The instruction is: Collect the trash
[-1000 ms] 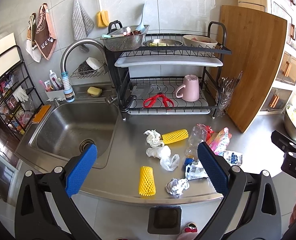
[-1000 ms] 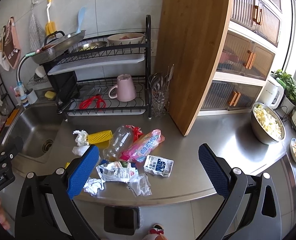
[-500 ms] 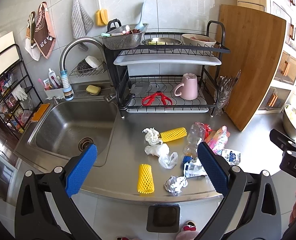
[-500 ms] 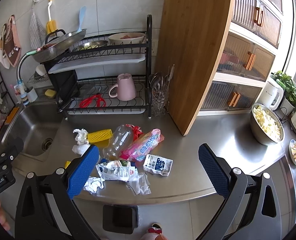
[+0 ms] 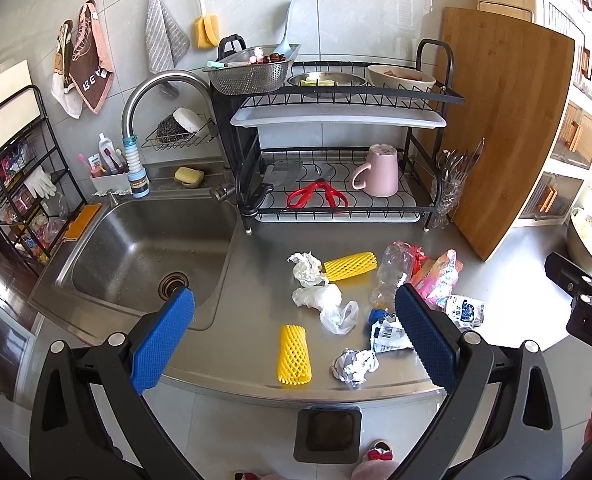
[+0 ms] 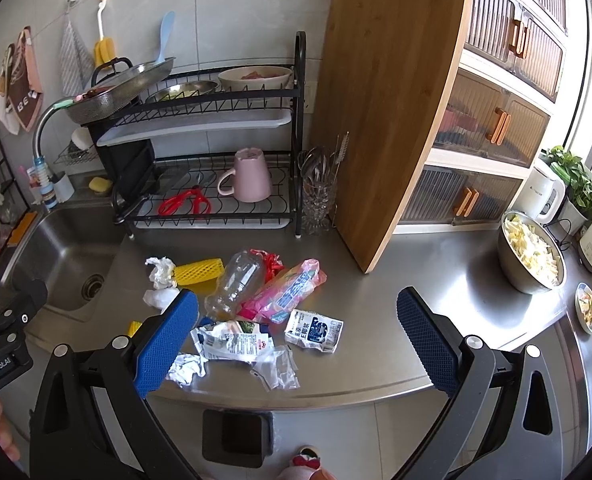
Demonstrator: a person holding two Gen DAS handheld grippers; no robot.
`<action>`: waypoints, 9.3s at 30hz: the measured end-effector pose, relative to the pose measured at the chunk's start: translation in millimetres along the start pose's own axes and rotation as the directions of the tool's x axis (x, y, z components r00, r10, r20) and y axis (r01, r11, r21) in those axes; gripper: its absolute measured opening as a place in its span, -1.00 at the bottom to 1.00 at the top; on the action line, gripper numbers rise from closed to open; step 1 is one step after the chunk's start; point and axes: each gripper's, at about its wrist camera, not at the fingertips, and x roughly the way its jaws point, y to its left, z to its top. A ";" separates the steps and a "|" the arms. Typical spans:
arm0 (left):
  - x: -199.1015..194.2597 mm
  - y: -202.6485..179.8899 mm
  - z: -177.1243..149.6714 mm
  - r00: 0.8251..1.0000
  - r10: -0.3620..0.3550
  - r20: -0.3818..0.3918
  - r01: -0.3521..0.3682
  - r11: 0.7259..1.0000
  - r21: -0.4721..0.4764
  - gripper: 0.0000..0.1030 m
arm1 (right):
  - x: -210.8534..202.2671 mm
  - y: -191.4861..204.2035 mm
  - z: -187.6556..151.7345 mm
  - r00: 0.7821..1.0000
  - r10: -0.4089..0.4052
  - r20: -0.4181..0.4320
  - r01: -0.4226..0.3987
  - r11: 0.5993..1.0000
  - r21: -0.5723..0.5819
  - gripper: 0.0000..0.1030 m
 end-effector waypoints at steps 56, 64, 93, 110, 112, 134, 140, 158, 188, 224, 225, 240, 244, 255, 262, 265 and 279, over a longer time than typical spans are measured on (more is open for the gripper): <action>200.2 27.0 -110.4 0.960 -0.064 -0.274 0.068 0.998 0.007 0.24 | 173.2 -5.0 -131.1 0.958 0.184 -0.219 -0.166 0.981 0.096 0.27; 230.4 24.5 -122.9 0.948 -0.082 -0.309 0.089 0.996 0.008 0.13 | 205.5 5.1 -141.4 0.930 0.241 -0.277 -0.221 0.970 0.103 0.14; 127.0 37.4 -162.1 0.920 -0.238 -0.310 0.259 0.965 0.028 -0.84 | 108.3 35.5 -191.3 0.918 0.338 -0.209 -0.319 0.940 0.118 -0.74; 204.5 16.7 -333.4 0.808 -0.328 -0.490 0.366 0.930 -0.018 -0.84 | 198.9 85.8 -336.6 0.786 0.379 -0.490 -0.345 0.925 0.162 -0.73; 227.5 13.3 -354.9 0.780 -0.336 -0.528 0.367 0.929 -0.050 -0.84 | 220.7 86.1 -349.3 0.754 0.404 -0.517 -0.340 0.915 0.220 -0.73; 348.2 -13.7 -446.5 0.648 -0.364 -0.669 0.374 0.917 -0.136 -0.77 | 362.9 102.8 -432.9 0.652 0.430 -0.624 -0.205 0.893 0.400 -0.45; 344.2 -19.2 -442.0 0.663 -0.350 -0.662 0.382 0.918 -0.102 -0.34 | 366.5 102.4 -423.2 0.664 0.438 -0.605 -0.195 0.883 0.426 -0.06; 327.1 -0.5 -424.8 0.697 -0.314 -0.644 0.324 0.940 -0.108 0.54 | 356.4 91.0 -411.4 0.660 0.416 -0.626 -0.175 0.895 0.411 0.93; 139.7 -2.6 -169.9 0.914 -0.297 -0.275 0.311 0.951 0.006 0.72 | 144.9 -17.9 -162.0 0.964 0.226 -0.143 -0.196 0.961 0.197 0.94; 218.6 -35.2 -122.1 0.883 -0.335 -0.327 0.371 0.927 0.053 -0.06 | 238.2 38.8 -112.0 0.879 0.400 -0.261 -0.370 0.916 0.157 0.44; 221.1 -35.8 -122.3 0.878 -0.342 -0.335 0.379 0.924 0.048 -0.11 | 239.5 39.0 -111.5 0.876 0.405 -0.263 -0.375 0.913 0.157 0.36; 223.8 -37.0 -122.4 0.862 -0.396 -0.317 0.430 0.902 0.043 -0.41 | 237.6 52.3 -103.8 0.867 0.420 -0.267 -0.411 0.907 0.093 -0.70; 221.5 -36.8 -123.0 0.867 -0.392 -0.307 0.426 0.903 0.051 -0.47 | 233.6 54.9 -107.7 0.863 0.428 -0.268 -0.421 0.903 0.087 -0.78; 177.0 -25.3 -121.6 0.893 -0.385 -0.231 0.412 0.908 0.081 -0.49 | 193.8 50.7 -116.6 0.870 0.437 -0.230 -0.433 0.899 0.071 -0.92; 160.8 -10.9 -144.5 0.892 -0.383 -0.241 0.407 0.912 0.057 -0.49 | 173.7 54.6 -137.1 0.874 0.422 -0.240 -0.419 0.906 0.063 -0.97; 153.0 -4.0 -152.2 0.894 -0.379 -0.238 0.402 0.914 0.057 -0.49 | 163.6 51.9 -143.5 0.871 0.437 -0.226 -0.426 0.899 0.097 -0.97; 142.2 15.0 -158.3 0.908 -0.354 -0.224 0.370 0.928 0.036 -0.48 | 147.2 55.2 -138.9 0.930 0.326 -0.170 -0.327 0.945 0.027 0.38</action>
